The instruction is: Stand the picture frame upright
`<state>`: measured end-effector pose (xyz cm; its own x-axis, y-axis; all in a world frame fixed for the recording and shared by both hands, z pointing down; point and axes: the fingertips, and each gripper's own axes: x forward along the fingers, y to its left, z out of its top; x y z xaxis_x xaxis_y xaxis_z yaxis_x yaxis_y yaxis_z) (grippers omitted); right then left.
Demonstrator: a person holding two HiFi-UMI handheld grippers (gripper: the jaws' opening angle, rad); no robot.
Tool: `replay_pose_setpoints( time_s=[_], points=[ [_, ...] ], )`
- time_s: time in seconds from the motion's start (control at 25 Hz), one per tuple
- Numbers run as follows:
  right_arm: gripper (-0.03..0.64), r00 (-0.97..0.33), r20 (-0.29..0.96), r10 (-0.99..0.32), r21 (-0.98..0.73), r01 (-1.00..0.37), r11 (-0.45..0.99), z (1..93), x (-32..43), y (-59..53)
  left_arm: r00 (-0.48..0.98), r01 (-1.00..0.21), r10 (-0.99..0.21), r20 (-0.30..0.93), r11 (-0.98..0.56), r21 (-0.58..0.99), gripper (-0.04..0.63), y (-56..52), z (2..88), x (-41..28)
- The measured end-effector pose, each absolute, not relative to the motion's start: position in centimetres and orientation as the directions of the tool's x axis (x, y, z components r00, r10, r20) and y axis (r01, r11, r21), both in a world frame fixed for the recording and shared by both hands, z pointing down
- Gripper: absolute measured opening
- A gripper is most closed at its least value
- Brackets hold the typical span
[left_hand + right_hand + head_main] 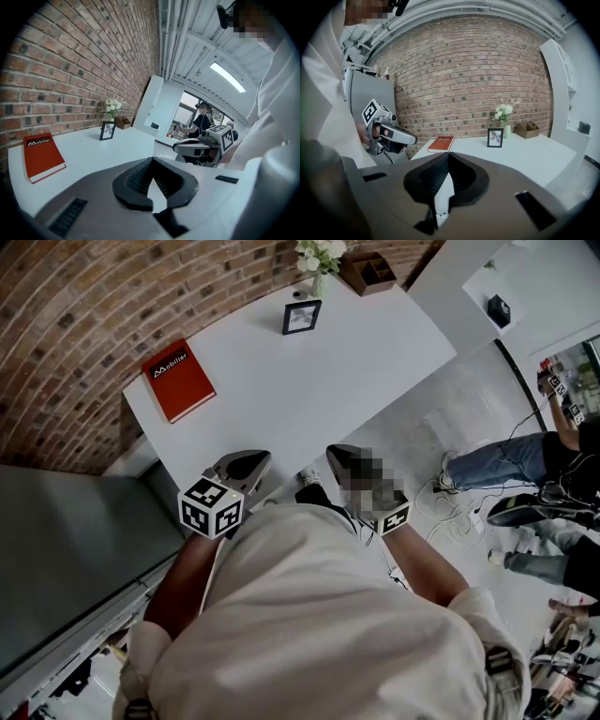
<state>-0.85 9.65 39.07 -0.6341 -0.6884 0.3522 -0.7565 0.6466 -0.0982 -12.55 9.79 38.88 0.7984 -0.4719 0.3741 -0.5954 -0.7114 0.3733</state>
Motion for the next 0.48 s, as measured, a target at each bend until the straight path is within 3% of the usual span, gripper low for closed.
replay_pose_setpoints(
  time_s=[0.48],
  points=[
    [0.005,-0.628,0.360,-0.690,-0.099,-0.761,0.641,39.61,-0.82,9.94,0.802,-0.591,-0.466,0.375,-0.710,0.382,-0.006,9.83,39.64,-12.59]
  ],
)
